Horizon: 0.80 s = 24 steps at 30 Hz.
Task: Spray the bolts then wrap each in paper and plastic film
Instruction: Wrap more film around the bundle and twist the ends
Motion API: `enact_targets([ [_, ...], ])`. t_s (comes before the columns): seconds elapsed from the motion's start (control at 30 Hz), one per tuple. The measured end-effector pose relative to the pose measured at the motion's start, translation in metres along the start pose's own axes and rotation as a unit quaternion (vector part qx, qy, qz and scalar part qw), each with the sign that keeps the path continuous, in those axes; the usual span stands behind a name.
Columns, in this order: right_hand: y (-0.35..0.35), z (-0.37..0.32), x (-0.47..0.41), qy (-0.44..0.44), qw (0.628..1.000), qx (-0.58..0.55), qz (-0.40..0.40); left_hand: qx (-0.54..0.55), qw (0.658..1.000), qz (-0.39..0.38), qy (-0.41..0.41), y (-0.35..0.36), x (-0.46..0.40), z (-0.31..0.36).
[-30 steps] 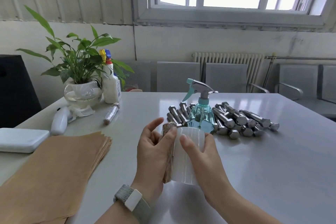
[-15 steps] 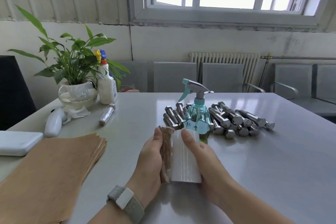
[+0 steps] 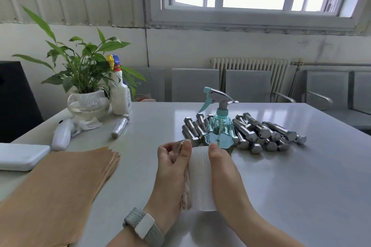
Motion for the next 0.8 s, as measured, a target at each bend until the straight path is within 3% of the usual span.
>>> enact_targets([
  [0.1,-0.004,-0.003,0.0,-0.011,0.999,0.033,0.02,0.056,0.994,-0.051,-0.077,0.01,0.004,-0.009],
  [0.17,-0.005,0.003,-0.002,0.032,0.999,-0.017,0.007,0.082,0.989,-0.065,-0.102,0.013,0.001,-0.012],
  [0.27,0.003,0.01,-0.002,0.11,0.985,-0.086,-0.097,0.06,0.994,-0.02,-0.094,0.003,-0.006,-0.015],
  [0.37,0.005,0.006,-0.002,0.102,0.981,-0.072,-0.152,0.003,0.997,-0.035,-0.063,0.001,-0.007,-0.013],
  [0.53,0.002,0.005,-0.004,0.069,0.985,-0.072,-0.138,-0.158,0.984,-0.07,0.046,-0.005,-0.016,0.003],
  [0.6,0.001,0.0,-0.004,0.053,0.989,-0.062,-0.123,-0.186,0.979,-0.041,0.077,-0.008,-0.016,0.009],
  [0.7,-0.001,-0.008,-0.004,0.011,0.996,-0.034,-0.078,-0.191,0.973,-0.004,0.132,-0.006,-0.012,0.019],
  [0.8,-0.003,-0.008,-0.002,-0.003,1.0,0.001,-0.027,-0.114,0.988,0.001,0.108,0.0,-0.005,0.017],
])
Point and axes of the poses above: each hand's wrist, its own x-axis away from the middle knuckle, its own y-axis out of the palm, z = x × y, the point moved 7 cm from there along -x, towards the middle knuckle, and after that the axes turned 4 degrees about y, right-handed, at the moved point
